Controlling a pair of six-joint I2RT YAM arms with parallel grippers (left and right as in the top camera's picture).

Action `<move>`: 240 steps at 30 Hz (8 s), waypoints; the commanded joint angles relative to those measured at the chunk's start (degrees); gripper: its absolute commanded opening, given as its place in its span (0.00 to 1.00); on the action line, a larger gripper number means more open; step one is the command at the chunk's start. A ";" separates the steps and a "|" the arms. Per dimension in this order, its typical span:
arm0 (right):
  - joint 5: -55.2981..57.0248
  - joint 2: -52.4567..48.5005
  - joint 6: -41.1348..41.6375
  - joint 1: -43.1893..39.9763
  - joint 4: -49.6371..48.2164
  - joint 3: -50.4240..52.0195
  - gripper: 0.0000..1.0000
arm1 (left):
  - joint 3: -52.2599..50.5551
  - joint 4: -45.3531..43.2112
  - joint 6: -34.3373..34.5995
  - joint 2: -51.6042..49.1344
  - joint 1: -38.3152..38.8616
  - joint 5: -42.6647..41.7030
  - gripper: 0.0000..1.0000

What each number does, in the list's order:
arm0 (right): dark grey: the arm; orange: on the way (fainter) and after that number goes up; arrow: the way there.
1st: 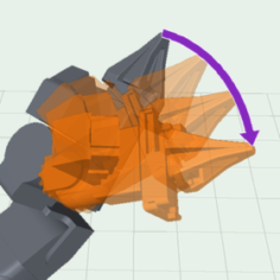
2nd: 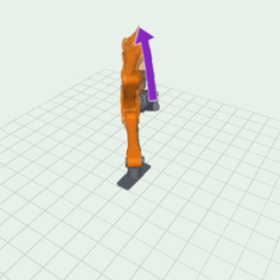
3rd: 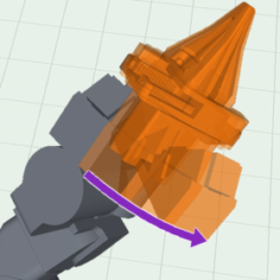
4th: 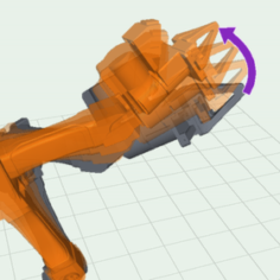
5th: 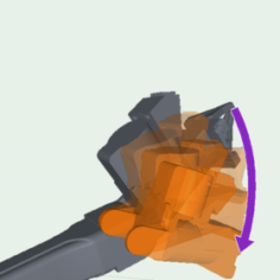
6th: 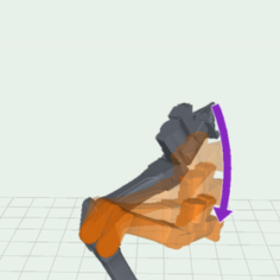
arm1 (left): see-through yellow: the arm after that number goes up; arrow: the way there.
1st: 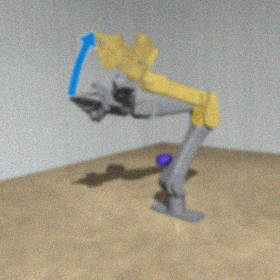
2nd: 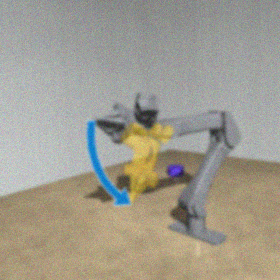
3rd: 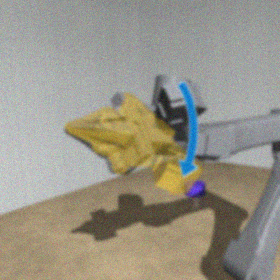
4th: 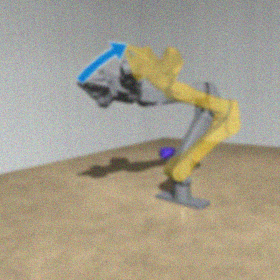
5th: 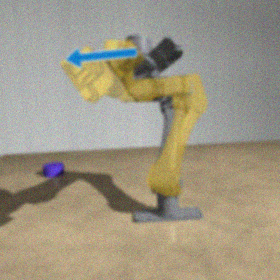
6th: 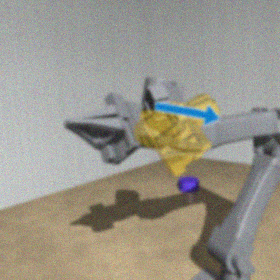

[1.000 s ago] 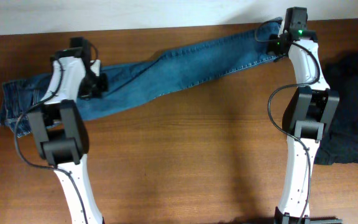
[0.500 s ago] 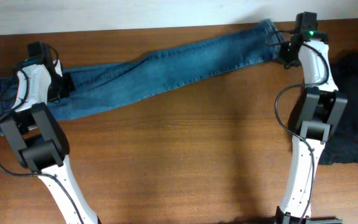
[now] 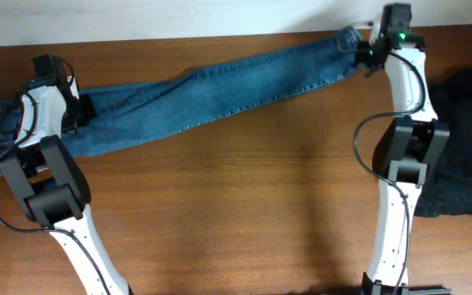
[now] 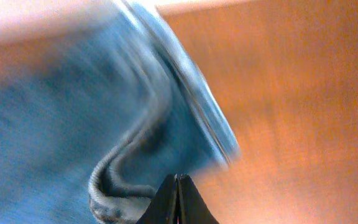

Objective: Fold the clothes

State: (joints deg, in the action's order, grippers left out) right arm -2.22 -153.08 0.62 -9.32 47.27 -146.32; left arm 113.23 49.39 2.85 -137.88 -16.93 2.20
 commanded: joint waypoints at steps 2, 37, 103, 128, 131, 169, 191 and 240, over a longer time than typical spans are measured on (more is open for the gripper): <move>-2.14 1.51 -0.83 3.56 -5.42 -3.30 0.04 | -0.70 -0.72 -0.07 -1.29 -0.70 2.56 0.01; 15.17 -10.93 2.89 0.63 8.81 -2.16 0.04 | -0.70 0.46 -7.28 -1.29 -0.11 5.53 0.01; -7.50 15.47 13.09 3.39 50.07 -15.30 0.04 | 5.73 10.80 -12.76 -6.03 -10.88 14.38 0.01; -3.10 14.86 9.25 6.36 48.52 -1.33 0.52 | 8.83 9.99 -10.21 -5.73 -15.17 1.40 0.51; -3.13 14.86 9.22 4.68 48.37 -1.33 0.83 | 14.14 14.03 -10.19 -5.11 -14.58 1.38 0.52; -3.76 8.66 -19.93 -4.26 17.79 15.82 0.99 | 33.88 43.19 -13.00 -4.66 8.15 -16.92 0.99; -8.22 4.57 -21.20 -4.20 19.61 15.93 0.91 | 29.51 40.22 -13.00 -4.66 8.15 -16.92 0.99; 11.72 8.20 3.63 17.14 48.50 -8.35 0.04 | 29.51 41.38 -13.00 -4.66 8.15 -16.94 0.99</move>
State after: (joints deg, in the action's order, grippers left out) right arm 9.63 -147.46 2.61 5.04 95.64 -153.34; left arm 143.09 90.43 -9.43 -142.96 -8.95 -14.70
